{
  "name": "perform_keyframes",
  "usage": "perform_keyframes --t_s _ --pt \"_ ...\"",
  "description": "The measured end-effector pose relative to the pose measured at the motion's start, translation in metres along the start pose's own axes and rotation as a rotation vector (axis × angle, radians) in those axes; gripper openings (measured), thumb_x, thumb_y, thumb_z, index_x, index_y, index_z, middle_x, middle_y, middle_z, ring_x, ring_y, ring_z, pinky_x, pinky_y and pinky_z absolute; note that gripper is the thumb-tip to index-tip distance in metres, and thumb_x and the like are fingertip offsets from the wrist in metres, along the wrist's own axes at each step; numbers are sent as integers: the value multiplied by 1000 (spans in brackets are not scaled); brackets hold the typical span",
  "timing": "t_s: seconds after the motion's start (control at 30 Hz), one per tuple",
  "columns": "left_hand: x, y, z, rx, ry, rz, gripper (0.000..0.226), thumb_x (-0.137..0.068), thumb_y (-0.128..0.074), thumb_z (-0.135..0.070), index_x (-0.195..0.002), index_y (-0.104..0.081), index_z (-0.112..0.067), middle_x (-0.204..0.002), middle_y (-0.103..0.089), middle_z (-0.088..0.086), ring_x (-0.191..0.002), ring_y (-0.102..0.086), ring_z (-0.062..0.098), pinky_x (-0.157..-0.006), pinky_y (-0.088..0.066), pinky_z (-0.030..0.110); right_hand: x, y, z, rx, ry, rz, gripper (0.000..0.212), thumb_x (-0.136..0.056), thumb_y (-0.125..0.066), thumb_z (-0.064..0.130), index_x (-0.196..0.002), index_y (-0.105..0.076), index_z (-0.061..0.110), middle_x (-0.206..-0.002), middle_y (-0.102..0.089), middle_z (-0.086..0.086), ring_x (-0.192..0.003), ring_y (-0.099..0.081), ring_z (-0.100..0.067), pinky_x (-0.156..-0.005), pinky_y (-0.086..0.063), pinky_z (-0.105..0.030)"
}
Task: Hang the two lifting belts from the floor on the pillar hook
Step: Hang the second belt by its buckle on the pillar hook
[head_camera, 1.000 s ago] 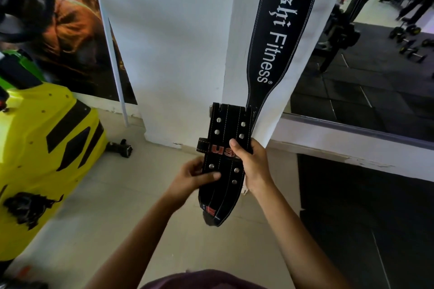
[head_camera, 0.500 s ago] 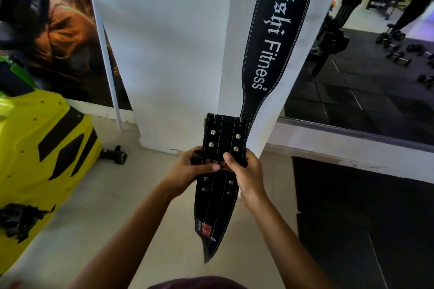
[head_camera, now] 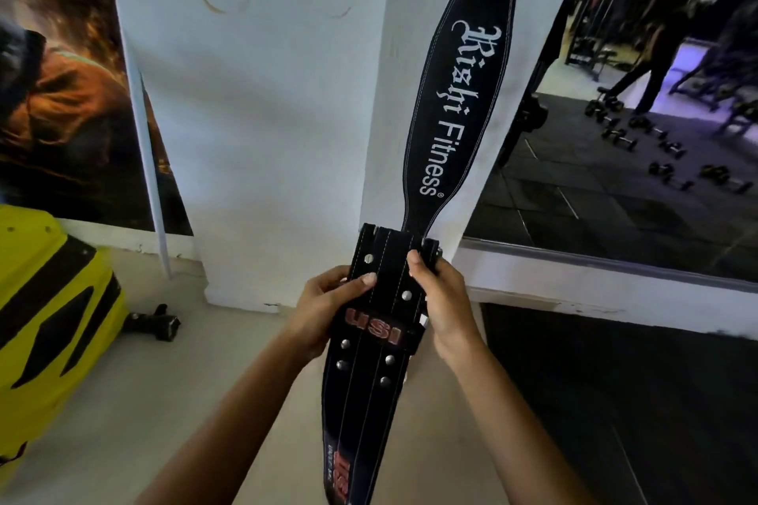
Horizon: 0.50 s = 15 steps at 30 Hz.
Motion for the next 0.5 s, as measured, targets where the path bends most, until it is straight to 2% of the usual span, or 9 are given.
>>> perform_keyframes --t_s 0.1,0.17,0.23,0.3,0.37,0.43,0.5 --pt "-10 -4 -25 -184 -53 9 35 -80 -73 -30 -100 -69 -2 -100 -71 25 -92 -69 41 -83 -56 50 -4 -7 3 33 -10 -51 39 -95 -53 44 -110 -67 11 -110 -72 -13 -101 -68 -22 -76 -58 -31" --pt "-14 -7 -35 -247 -87 13 30 -85 -67 -33 -98 -70 -7 -92 -75 14 -87 -72 31 -78 -59 41 -4 -11 1 -5 -22 -97 42 -95 -51 48 -110 -68 13 -109 -73 -13 -99 -69 -24 -75 -60 -34" --pt "-16 -10 -42 -167 -65 -25 35 -89 -60 -38 -95 -71 -5 -85 -75 12 -80 -72 26 -72 -58 35 -6 -15 0 -87 -66 -139 43 -94 -52 48 -110 -69 13 -107 -74 -13 -97 -72 -27 -77 -61 -37" --pt "-24 -10 -43 -38 -18 -118 38 -88 -60 -38 -90 -71 -2 -83 -73 18 -76 -72 29 -73 -57 38 -9 -21 -3 -182 -130 -158 41 -92 -56 47 -111 -69 13 -110 -73 -16 -101 -70 -33 -85 -59 -46" --pt "-32 -12 -45 22 12 -202 30 -83 -66 -31 -84 -69 -1 -77 -69 19 -70 -69 30 -72 -56 39 -13 -23 -1 -277 -172 -166 39 -89 -61 42 -112 -68 12 -114 -71 -19 -105 -68 -39 -90 -56 -54" --pt "-45 -22 -57 47 2 -191 19 -80 -70 -22 -83 -68 -4 -71 -68 12 -66 -67 26 -67 -56 38 -23 -16 13 -321 -152 -184 34 -92 -59 33 -113 -66 7 -112 -70 -21 -100 -69 -38 -80 -59 -47" --pt "-61 -36 -86 34 -116 -139 10 -82 -68 -17 -82 -67 -7 -65 -68 4 -62 -66 18 -59 -54 30 -37 -6 40 -329 -90 -177 29 -95 -55 24 -113 -65 3 -106 -71 -20 -90 -70 -31 -66 -57 -37"
Point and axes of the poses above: each hand's wrist, its own x-axis away from the middle knuckle, its own y-axis out of the back of the hand, z = x × y, the point moved 9 cm from there along -x, towards the middle knuckle
